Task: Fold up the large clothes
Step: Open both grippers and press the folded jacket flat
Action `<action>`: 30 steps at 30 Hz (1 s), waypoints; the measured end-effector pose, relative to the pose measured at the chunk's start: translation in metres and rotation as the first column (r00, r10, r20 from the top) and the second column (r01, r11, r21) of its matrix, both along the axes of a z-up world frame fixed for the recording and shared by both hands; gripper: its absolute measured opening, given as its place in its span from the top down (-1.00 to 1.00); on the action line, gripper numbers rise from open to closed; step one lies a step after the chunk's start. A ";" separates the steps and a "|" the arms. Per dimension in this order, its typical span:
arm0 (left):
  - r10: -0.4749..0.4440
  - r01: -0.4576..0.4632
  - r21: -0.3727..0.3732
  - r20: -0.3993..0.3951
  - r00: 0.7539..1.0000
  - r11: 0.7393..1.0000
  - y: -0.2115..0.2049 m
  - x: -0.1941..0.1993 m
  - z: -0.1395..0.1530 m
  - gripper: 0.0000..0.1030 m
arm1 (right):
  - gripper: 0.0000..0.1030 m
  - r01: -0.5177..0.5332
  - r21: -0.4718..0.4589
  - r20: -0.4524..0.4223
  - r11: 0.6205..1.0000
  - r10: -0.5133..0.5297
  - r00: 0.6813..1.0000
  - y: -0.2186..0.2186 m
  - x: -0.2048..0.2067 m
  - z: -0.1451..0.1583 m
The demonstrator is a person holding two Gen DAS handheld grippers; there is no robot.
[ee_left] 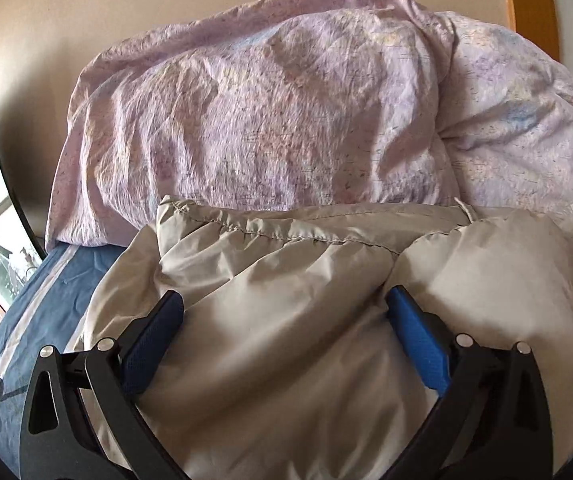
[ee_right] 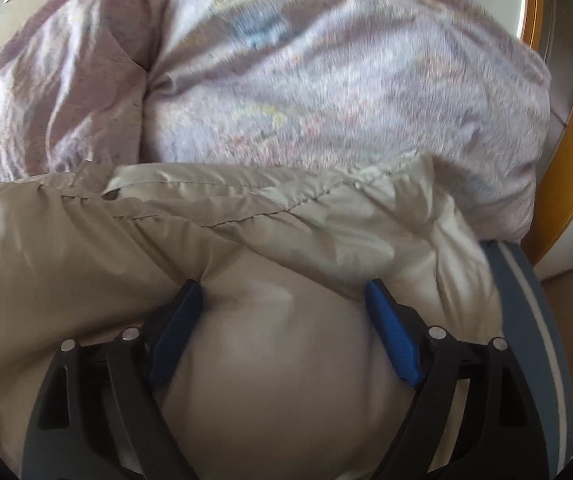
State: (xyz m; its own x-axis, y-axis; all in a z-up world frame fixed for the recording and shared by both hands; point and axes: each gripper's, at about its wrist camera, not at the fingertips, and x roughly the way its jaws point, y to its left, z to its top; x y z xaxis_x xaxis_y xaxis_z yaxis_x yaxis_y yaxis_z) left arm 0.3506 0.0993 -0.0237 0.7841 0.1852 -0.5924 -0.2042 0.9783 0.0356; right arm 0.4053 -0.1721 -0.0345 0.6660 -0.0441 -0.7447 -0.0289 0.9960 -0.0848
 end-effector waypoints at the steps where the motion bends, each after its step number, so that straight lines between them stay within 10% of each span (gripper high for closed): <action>1: 0.017 -0.018 -0.014 -0.015 1.000 1.000 0.003 0.006 -0.003 -0.97 | -0.70 0.009 0.007 -0.012 1.000 -0.009 1.000 -0.002 0.004 -0.004; 14: 0.083 -0.084 -0.009 -0.056 0.995 0.996 0.003 0.034 -0.020 -0.97 | -0.78 0.054 -0.001 -0.037 0.999 -0.054 0.998 -0.006 0.021 -0.022; 23: 0.101 -0.100 -0.031 0.021 0.995 0.995 0.037 -0.028 0.012 -0.97 | -0.70 0.093 0.150 0.018 0.984 -0.097 0.995 -0.058 -0.028 0.013; 30: 0.191 -0.209 -0.146 -0.127 0.973 0.967 0.081 0.000 -0.027 -0.97 | -0.87 0.111 0.139 -0.105 0.984 -0.097 0.990 -0.059 -0.005 -0.025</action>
State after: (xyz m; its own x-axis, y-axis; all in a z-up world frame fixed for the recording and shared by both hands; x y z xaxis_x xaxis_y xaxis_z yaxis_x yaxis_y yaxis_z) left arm 0.3503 0.1807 -0.0504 0.6684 0.2291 -0.7076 -0.4000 0.9128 -0.0823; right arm 0.4003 -0.2309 -0.0590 0.5873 0.0032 -0.8093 0.0747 0.9955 0.0581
